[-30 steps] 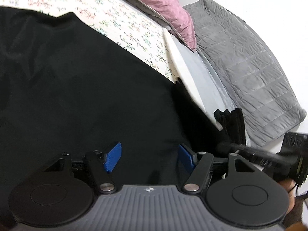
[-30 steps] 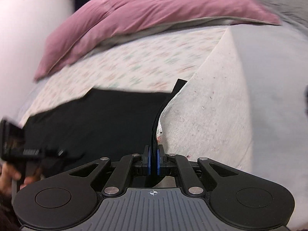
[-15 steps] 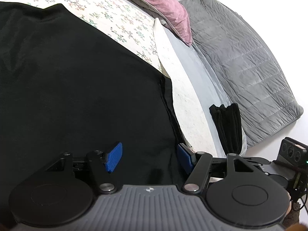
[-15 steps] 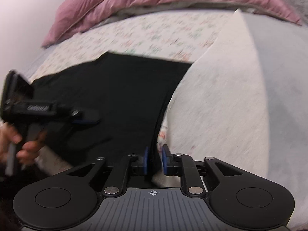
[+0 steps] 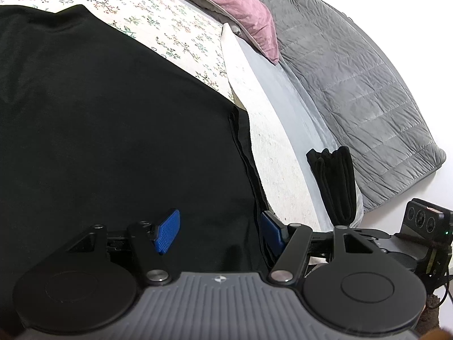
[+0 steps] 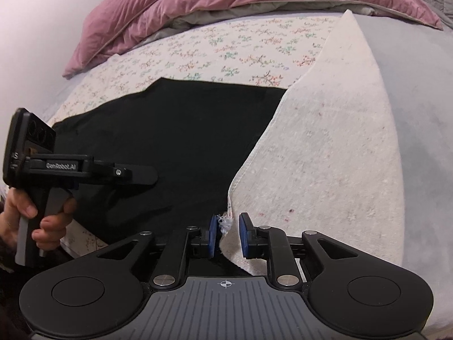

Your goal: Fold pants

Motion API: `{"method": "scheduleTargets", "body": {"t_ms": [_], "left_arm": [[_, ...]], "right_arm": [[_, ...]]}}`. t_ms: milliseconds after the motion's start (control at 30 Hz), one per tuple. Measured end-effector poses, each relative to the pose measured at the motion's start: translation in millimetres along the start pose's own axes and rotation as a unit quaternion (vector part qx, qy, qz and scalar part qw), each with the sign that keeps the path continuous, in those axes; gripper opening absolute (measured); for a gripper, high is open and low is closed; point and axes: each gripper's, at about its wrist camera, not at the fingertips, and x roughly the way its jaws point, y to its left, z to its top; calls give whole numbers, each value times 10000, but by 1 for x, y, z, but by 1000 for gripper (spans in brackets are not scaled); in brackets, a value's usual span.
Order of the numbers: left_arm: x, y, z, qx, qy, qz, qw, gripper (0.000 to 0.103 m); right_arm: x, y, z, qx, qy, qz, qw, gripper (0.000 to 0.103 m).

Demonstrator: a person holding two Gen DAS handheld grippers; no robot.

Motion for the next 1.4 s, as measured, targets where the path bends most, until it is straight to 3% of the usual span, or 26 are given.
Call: {"method": "scheduleTargets", "body": {"t_ms": [67, 200, 333, 467, 567, 733, 800, 1000, 1100, 1200, 1300, 1400], "left_arm": [[1, -2, 0, 59, -6, 32, 10000, 70], [3, -8, -2, 234, -6, 120, 9997, 70], [5, -10, -3, 339, 11, 153, 9993, 70], [7, -11, -3, 383, 32, 156, 9991, 70], [7, -12, -4, 413, 52, 147, 9990, 70], [6, -11, -3, 465, 87, 152, 9988, 70], [6, -11, -3, 464, 89, 154, 9988, 70], [7, -11, -3, 475, 98, 157, 9987, 70], [9, -11, -2, 433, 121, 89, 9990, 70], [15, -14, 1, 311, 133, -30, 9994, 70], [28, -20, 6, 118, 180, -143, 9997, 70], [43, -26, 11, -54, 274, -222, 9994, 67]], "right_arm": [[1, 2, -1, -87, -18, -44, 10000, 0], [-16, 0, 1, -279, -168, -452, 9984, 0], [-50, -19, 3, -289, -382, -1158, 9921, 0], [-84, -49, 1, -189, -502, -2055, 9772, 0], [-104, -76, -5, -23, -537, -2771, 9593, 0], [-114, -111, -14, 95, -218, -4287, 9031, 0], [-114, -117, -14, 144, -136, -4563, 8896, 0], [-110, -112, -14, 198, -224, -4514, 8918, 10], [-108, -105, -11, 134, -286, -4387, 8981, 26], [-109, -94, -11, 93, -422, -4017, 9147, 27], [-99, -89, -8, 176, -469, -3370, 9402, 27], [-84, -85, -6, 269, -468, -2845, 9572, 27]]}}
